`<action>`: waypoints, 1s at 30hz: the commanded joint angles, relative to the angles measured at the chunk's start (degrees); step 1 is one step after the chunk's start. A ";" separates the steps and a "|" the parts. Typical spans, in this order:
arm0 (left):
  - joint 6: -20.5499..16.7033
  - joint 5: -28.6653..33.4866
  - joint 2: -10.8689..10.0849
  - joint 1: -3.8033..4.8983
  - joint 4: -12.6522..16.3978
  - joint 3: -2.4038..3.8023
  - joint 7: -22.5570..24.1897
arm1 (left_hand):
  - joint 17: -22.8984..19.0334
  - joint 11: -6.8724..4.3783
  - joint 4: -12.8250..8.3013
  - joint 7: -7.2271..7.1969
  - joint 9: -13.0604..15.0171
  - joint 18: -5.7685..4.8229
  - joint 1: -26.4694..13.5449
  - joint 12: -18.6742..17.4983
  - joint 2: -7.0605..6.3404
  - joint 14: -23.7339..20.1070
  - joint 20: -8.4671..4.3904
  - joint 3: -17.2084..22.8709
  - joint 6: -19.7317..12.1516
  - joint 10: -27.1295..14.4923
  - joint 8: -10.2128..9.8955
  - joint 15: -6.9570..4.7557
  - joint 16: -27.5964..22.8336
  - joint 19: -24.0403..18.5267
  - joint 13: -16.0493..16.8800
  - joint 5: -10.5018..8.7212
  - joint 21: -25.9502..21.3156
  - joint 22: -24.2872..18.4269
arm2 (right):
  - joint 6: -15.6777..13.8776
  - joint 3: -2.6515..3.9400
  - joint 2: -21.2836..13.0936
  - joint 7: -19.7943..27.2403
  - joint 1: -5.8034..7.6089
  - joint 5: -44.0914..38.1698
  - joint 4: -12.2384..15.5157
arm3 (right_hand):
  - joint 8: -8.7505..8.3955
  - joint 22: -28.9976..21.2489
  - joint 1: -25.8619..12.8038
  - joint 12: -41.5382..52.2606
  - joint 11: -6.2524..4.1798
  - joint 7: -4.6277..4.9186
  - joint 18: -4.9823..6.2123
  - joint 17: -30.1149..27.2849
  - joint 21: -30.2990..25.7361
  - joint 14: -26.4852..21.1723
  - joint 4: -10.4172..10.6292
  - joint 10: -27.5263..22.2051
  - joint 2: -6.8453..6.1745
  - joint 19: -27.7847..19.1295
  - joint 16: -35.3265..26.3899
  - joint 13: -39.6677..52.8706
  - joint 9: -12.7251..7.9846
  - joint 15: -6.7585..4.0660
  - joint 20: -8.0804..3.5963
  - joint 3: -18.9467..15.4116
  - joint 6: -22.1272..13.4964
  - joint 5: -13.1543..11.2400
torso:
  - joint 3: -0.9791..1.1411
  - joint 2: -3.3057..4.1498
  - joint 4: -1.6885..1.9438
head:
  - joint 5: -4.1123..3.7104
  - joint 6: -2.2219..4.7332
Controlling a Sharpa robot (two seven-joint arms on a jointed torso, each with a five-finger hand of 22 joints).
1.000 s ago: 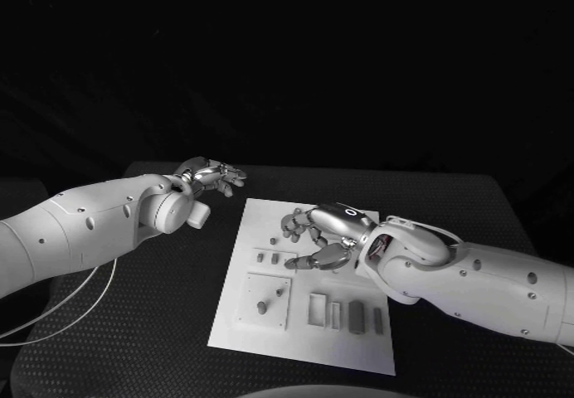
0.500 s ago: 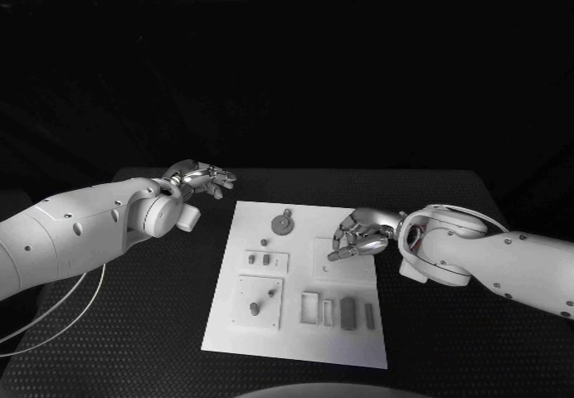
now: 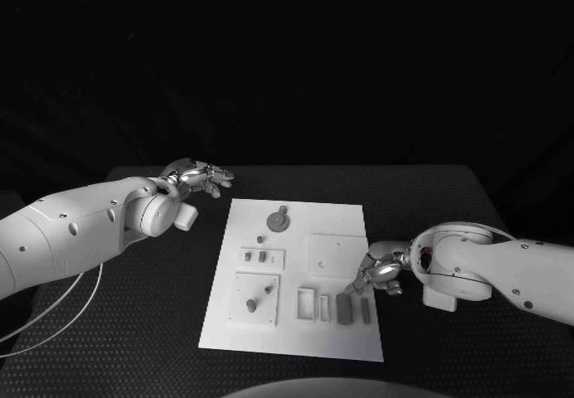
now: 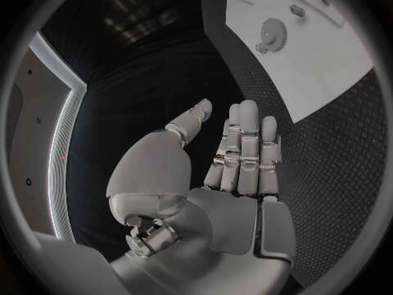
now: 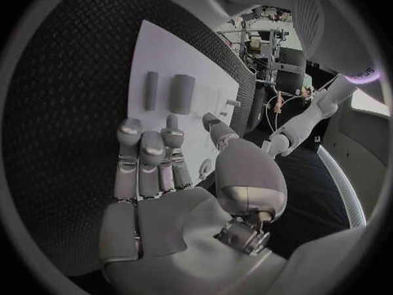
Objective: Assemble the parts on the task board
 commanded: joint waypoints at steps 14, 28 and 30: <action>1.15 0.27 0.07 -0.13 0.37 0.00 0.34 | 0.14 0.11 0.39 0.17 -0.07 0.19 -0.46 0.46 -0.01 0.12 -3.58 -0.02 0.03 -0.42 0.34 -0.18 -0.34 -0.62 0.12 -0.37 0.05 -0.11 | -0.47 -1.48 1.66 -5.10 -0.31 3.13 0.11 | -1.57 0.54 -4.07 0.15 -0.01 -0.04 2.78 2.82 0.72 1.77 -1.74 1.25 1.41 0.14 -0.70 0.32 -0.64 0.12 -0.39 -1.61 1.41 2.16 | -0.19 0.02 0.13 | -0.54 -0.21; 1.12 0.27 -0.02 -0.14 0.72 0.00 0.43 | 0.18 0.11 0.52 0.15 -0.09 0.20 -0.59 0.52 0.01 0.12 -3.57 -0.06 0.00 -0.48 0.35 -0.17 -0.35 -0.64 0.14 -0.37 0.06 -0.12 | -0.81 -1.94 4.23 -5.18 -3.14 1.99 -1.19 | -2.99 0.38 -5.85 -0.16 0.34 0.36 2.78 2.97 0.71 1.52 -1.49 1.13 0.07 -0.18 -1.61 0.37 -2.01 0.47 -0.32 -1.08 0.79 0.18 | -0.10 0.02 0.02 | 0.00 -0.39; 1.12 0.27 -0.06 -0.14 0.74 0.00 0.41 | 0.19 0.11 0.53 0.15 -0.09 0.20 -0.60 0.53 0.01 0.12 -3.57 -0.06 0.00 -0.48 0.36 -0.17 -0.35 -0.65 0.14 -0.37 0.06 -0.13 | -1.14 -1.97 4.49 -5.16 -3.56 1.88 -1.26 | -3.02 0.37 -5.84 -0.17 0.35 0.37 2.78 3.01 0.71 1.52 -1.54 1.11 0.03 -0.19 -1.66 0.38 -2.07 0.48 -0.32 -0.99 0.83 0.09 | -0.10 0.03 0.04 | 0.09 -0.41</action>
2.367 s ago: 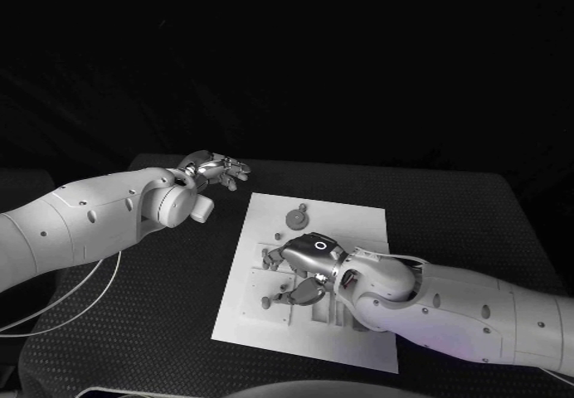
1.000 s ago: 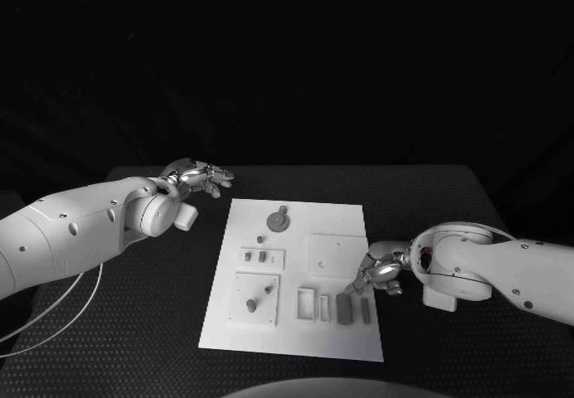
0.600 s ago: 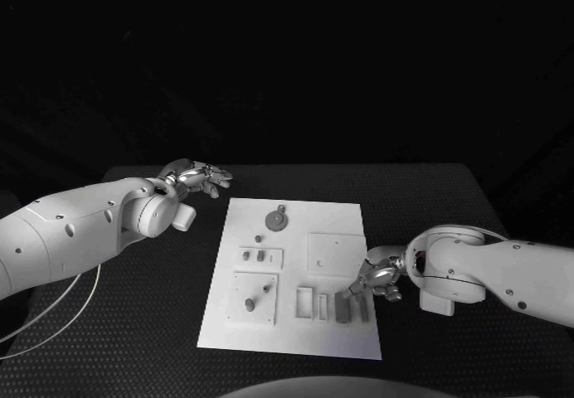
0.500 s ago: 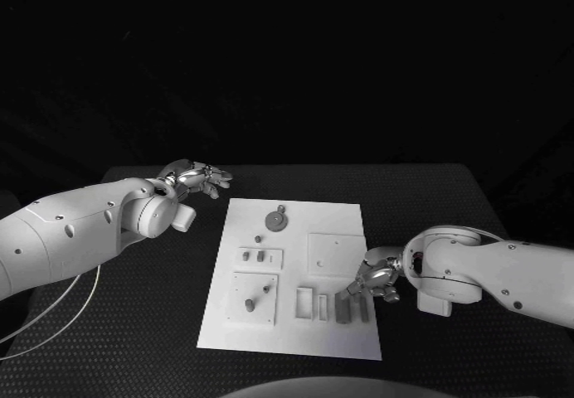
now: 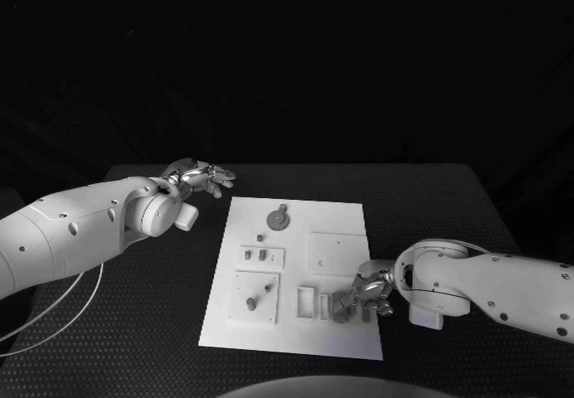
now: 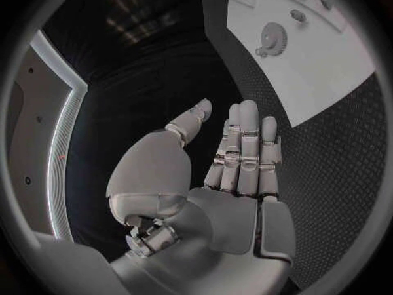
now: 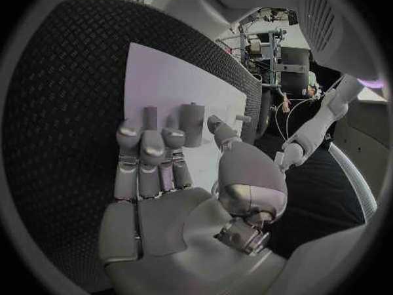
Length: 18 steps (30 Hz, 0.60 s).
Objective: Assemble the parts on the task board
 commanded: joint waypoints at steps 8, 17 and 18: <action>0.64 0.27 -0.15 0.03 0.25 0.04 0.40 | 0.11 -0.04 0.41 0.34 -0.10 0.21 -0.62 0.34 0.01 0.14 -3.56 0.08 0.19 -0.35 0.38 -0.19 -0.35 -0.24 0.11 -0.37 0.07 -0.09 | -1.35 -0.26 2.01 -0.16 -1.05 -3.36 -0.78 | -0.49 0.36 -0.29 -0.18 0.37 0.27 3.60 0.24 0.35 0.14 -0.54 0.12 0.02 -0.30 -0.46 0.11 -0.61 0.34 0.00 0.71 0.23 -0.50 | 0.04 0.00 -0.05 | 0.33 -0.23; 0.68 0.27 -0.33 0.03 0.32 0.04 0.33 | 0.14 -0.04 0.45 0.36 -0.11 0.22 -0.65 0.38 0.00 0.15 -3.57 0.07 0.17 -0.38 0.38 -0.20 -0.35 -0.25 0.12 -0.37 0.07 -0.10 | -3.48 -0.33 2.96 -0.26 -1.25 -4.96 -0.88 | -0.54 0.34 -0.15 -0.16 0.35 0.25 3.60 0.57 0.47 0.35 -1.13 0.25 0.29 -0.23 -0.54 0.15 -0.82 0.33 0.08 0.94 0.53 -0.32 | -0.01 -0.01 -0.08 | 0.39 -0.43; 0.65 0.27 -0.31 0.03 0.32 0.04 0.32 | 0.15 -0.04 0.46 0.36 -0.11 0.22 -0.65 0.39 0.00 0.15 -3.57 0.07 0.17 -0.38 0.38 -0.20 -0.35 -0.25 0.12 -0.37 0.08 -0.10 | -3.64 -0.34 3.06 -0.29 -1.25 -4.97 -0.87 | -0.55 0.34 -0.17 -0.16 0.35 0.25 3.60 0.61 0.48 0.37 -1.18 0.27 0.27 -0.22 -0.54 0.16 -0.84 0.33 0.09 0.93 0.55 -0.30 | -0.03 -0.04 -0.09 | 0.39 -0.45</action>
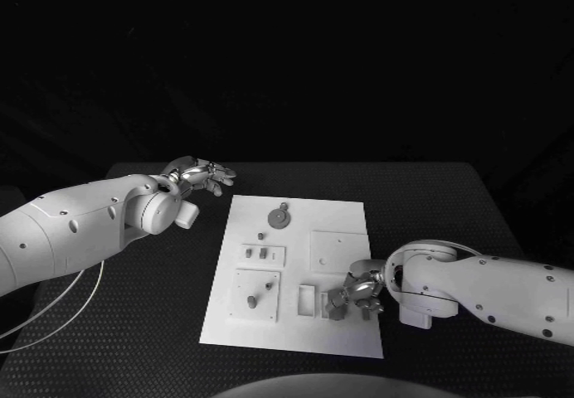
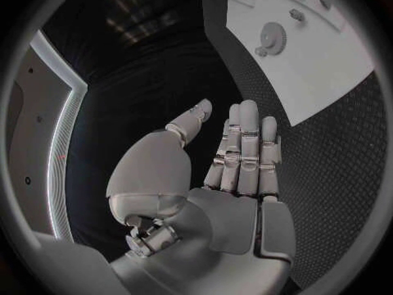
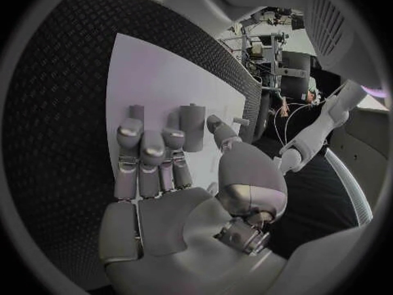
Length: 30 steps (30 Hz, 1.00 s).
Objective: Assemble the parts on the task board
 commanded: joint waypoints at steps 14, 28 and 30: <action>0.65 0.26 -0.16 0.04 0.25 0.03 0.16 | 0.14 -0.11 0.35 0.38 -0.09 0.23 -0.68 0.45 -0.01 0.26 -3.57 -0.10 0.13 -0.35 0.39 -0.30 -0.34 -0.27 0.09 -0.37 0.09 -0.07 | -2.59 -0.41 0.30 -1.14 -0.52 -2.88 -0.47 | -0.45 0.14 1.63 -0.30 0.06 0.27 3.60 1.08 0.77 1.07 -1.69 0.63 2.81 0.35 -0.88 0.02 -2.72 0.11 0.41 4.38 1.36 -0.86 | -0.10 -0.03 0.01 | 0.07 -0.10; 0.54 0.26 -0.33 0.04 0.30 0.02 -0.02 | 0.17 -0.11 0.36 0.39 -0.09 0.24 -0.63 0.50 -0.01 0.26 -3.58 -0.07 0.13 -0.38 0.41 -0.30 -0.34 -0.28 0.11 -0.36 0.11 -0.08 | -3.73 -0.38 -1.75 -1.24 0.12 1.73 1.67 | 0.57 -0.32 3.88 -0.55 -0.31 -0.13 3.60 2.42 1.95 2.31 6.20 1.89 -5.63 1.83 -1.55 -0.06 -2.69 -0.13 1.05 28.55 3.62 -13.86 | -0.04 -0.01 0.00 | 0.09 0.03; 0.54 0.26 -0.34 0.04 0.29 0.02 -0.03 | 0.18 -0.11 0.35 0.39 -0.09 0.24 -0.62 0.50 -0.01 0.26 -3.59 -0.07 0.13 -0.39 0.41 -0.30 -0.34 -0.28 0.11 -0.36 0.11 -0.08 | -3.88 -0.37 -1.98 -1.16 0.33 2.44 1.94 | 0.59 -0.32 3.81 -0.56 -0.32 -0.14 3.60 2.39 1.97 2.30 6.19 1.90 -5.68 1.82 -1.58 -0.06 -2.68 -0.13 1.06 28.59 3.65 -13.86 | -0.02 -0.01 -0.02 | 0.10 0.07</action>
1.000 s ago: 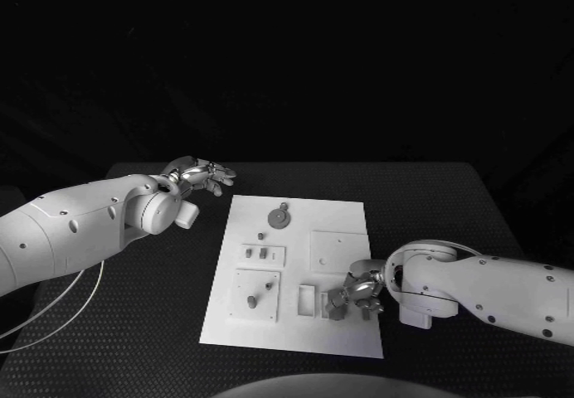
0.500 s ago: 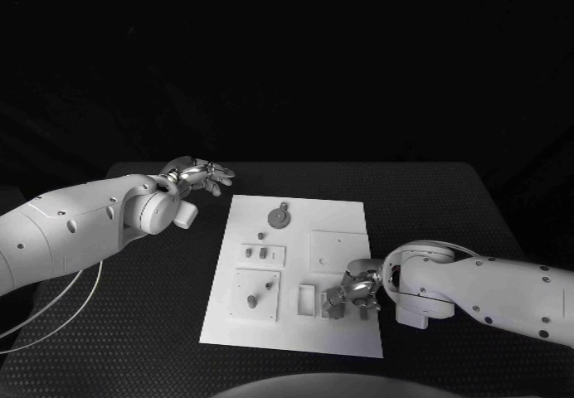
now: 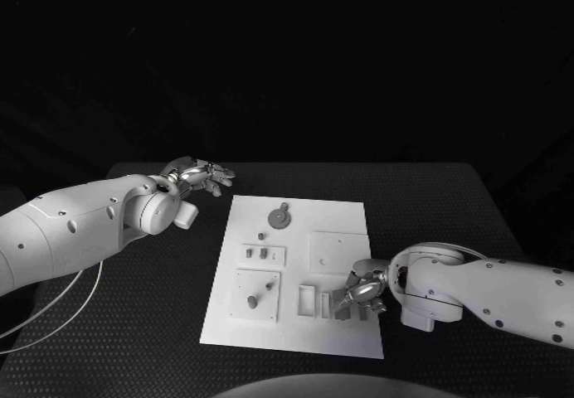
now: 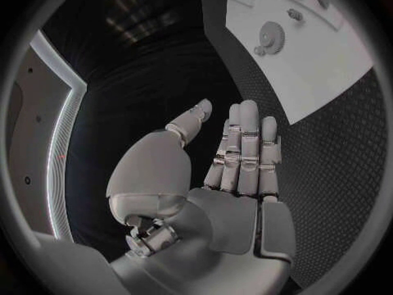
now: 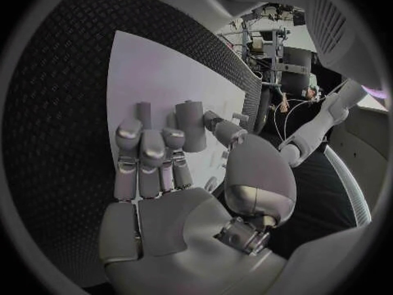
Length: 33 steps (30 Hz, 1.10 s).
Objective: Assemble the parts on the task board
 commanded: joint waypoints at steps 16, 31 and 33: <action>0.41 0.26 -0.02 0.04 0.23 0.03 0.15 | 0.12 -0.08 0.33 0.28 -0.09 0.26 -0.55 0.33 -0.04 0.27 -3.59 -0.04 0.04 -0.47 0.24 -0.32 -0.34 -0.30 0.08 -0.36 0.13 -0.09 | -1.43 -0.04 -0.04 -1.26 2.54 9.01 0.99 | 0.41 0.07 -1.01 -0.15 -0.01 -0.09 3.54 0.14 0.45 0.58 -0.23 0.41 -0.67 0.13 -0.36 0.02 0.28 -0.03 0.18 0.63 0.60 -0.07 | -0.02 0.05 0.02 | 0.18 0.09; 0.43 0.25 -0.07 0.05 0.35 0.02 0.01 | 0.15 -0.08 0.32 0.28 -0.09 0.26 -0.50 0.37 -0.06 0.28 -3.59 -0.03 0.05 -0.49 0.27 -0.32 -0.34 -0.33 0.09 -0.35 0.14 -0.09 | -1.88 -0.20 5.82 -1.70 2.47 12.20 -2.34 | 0.68 0.07 -3.22 -0.24 -0.07 -0.16 3.54 0.65 0.72 0.69 0.03 0.34 -1.61 -0.05 -0.35 0.09 0.45 -0.06 0.39 -0.39 0.82 -0.09 | 0.05 0.08 0.07 | 0.44 -0.14; 0.44 0.25 -0.01 0.05 0.35 0.02 0.01 | 0.15 -0.08 0.32 0.28 -0.09 0.26 -0.50 0.38 -0.06 0.28 -3.59 -0.03 0.05 -0.50 0.27 -0.32 -0.34 -0.33 0.09 -0.36 0.14 -0.09 | -1.74 -0.24 6.34 -1.73 2.47 12.22 -2.94 | 0.70 0.04 -3.89 -0.26 -0.07 -0.16 3.54 0.75 0.76 0.69 0.22 0.32 -1.81 -0.12 -0.38 0.11 0.47 -0.06 0.43 -0.76 0.80 -0.09 | 0.04 0.09 0.12 | 0.46 -0.20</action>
